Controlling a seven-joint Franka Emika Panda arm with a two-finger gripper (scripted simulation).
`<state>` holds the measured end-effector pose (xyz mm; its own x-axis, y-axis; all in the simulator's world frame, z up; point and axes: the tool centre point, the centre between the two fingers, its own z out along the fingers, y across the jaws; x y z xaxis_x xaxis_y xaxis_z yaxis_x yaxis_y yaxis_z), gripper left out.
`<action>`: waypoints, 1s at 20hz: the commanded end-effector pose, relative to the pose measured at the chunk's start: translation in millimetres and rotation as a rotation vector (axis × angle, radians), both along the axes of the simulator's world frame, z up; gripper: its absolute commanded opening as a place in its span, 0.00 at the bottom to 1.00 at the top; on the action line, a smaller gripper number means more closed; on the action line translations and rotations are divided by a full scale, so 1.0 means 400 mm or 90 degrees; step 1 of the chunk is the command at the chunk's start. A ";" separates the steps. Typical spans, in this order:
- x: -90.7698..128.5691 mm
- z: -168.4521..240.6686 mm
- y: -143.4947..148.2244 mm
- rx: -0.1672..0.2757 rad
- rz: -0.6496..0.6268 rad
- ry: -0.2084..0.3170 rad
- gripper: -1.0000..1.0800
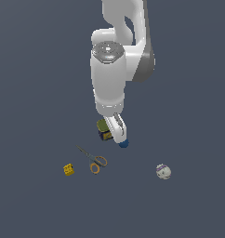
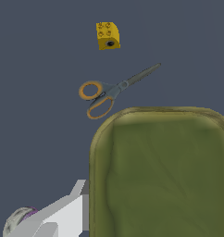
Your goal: Pick up a designated object from a clutter of objects.
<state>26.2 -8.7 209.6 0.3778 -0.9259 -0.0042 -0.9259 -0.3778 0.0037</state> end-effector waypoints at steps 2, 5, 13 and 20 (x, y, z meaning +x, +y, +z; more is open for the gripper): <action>-0.048 0.063 -0.011 0.000 0.000 -0.003 0.00; -0.090 0.114 -0.021 0.000 0.000 -0.003 0.00; -0.202 0.253 -0.047 -0.001 0.000 -0.003 0.00; -0.275 0.349 -0.065 -0.002 0.000 -0.003 0.00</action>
<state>-78.3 -33.3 340.3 0.3771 -0.9262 -0.0013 -0.9262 -0.3771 0.0028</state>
